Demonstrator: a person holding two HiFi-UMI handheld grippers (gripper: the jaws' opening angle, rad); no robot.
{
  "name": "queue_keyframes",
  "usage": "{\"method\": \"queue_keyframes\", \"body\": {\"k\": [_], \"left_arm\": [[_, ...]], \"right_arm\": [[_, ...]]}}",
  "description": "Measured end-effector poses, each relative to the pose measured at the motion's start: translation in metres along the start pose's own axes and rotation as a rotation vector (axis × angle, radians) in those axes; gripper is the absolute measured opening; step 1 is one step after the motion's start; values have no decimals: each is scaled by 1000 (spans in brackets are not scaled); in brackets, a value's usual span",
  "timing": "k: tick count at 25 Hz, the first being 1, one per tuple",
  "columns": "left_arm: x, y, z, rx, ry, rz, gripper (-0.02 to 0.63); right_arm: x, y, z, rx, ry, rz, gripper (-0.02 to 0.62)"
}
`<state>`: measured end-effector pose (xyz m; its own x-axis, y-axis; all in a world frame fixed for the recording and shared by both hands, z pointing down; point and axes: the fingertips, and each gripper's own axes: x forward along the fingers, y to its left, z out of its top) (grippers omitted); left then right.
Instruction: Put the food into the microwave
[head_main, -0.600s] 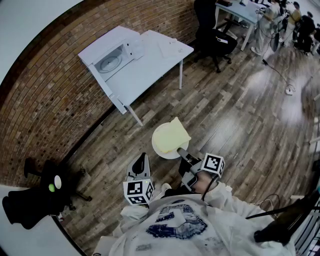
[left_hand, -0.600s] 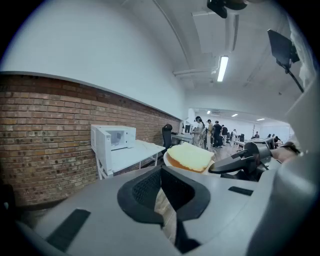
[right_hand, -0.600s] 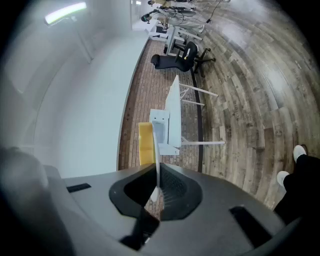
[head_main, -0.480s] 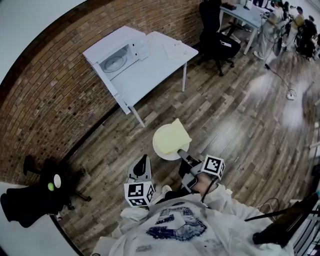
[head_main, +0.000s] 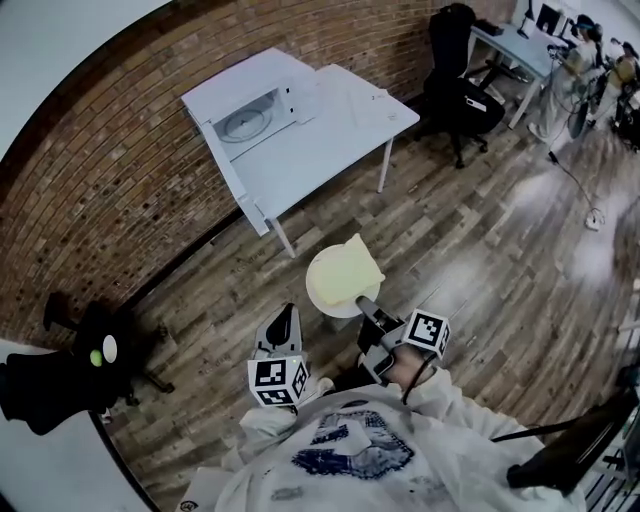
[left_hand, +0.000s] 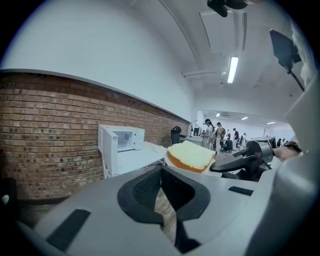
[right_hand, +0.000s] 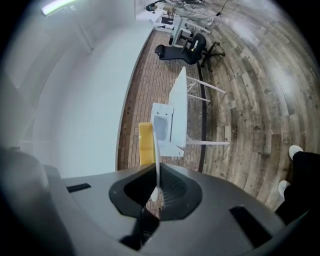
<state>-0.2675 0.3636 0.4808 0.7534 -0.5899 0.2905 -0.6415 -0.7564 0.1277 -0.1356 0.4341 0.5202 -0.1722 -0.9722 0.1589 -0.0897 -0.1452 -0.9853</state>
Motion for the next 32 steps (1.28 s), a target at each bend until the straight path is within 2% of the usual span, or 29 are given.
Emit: {"method": "queue_keyframes", "body": {"k": [14,25,32], "left_arm": [[68,-30,15,-6,-7,69,11],[91,-44,22,3,-20,121,11],[117,-30,31,12,-28,124,11]], "right_arm": [[15,-8,77,-34,84,19,21],[20,-9,106,-7,117,24,21],[48,-9,125,-27,120,22,21]]}}
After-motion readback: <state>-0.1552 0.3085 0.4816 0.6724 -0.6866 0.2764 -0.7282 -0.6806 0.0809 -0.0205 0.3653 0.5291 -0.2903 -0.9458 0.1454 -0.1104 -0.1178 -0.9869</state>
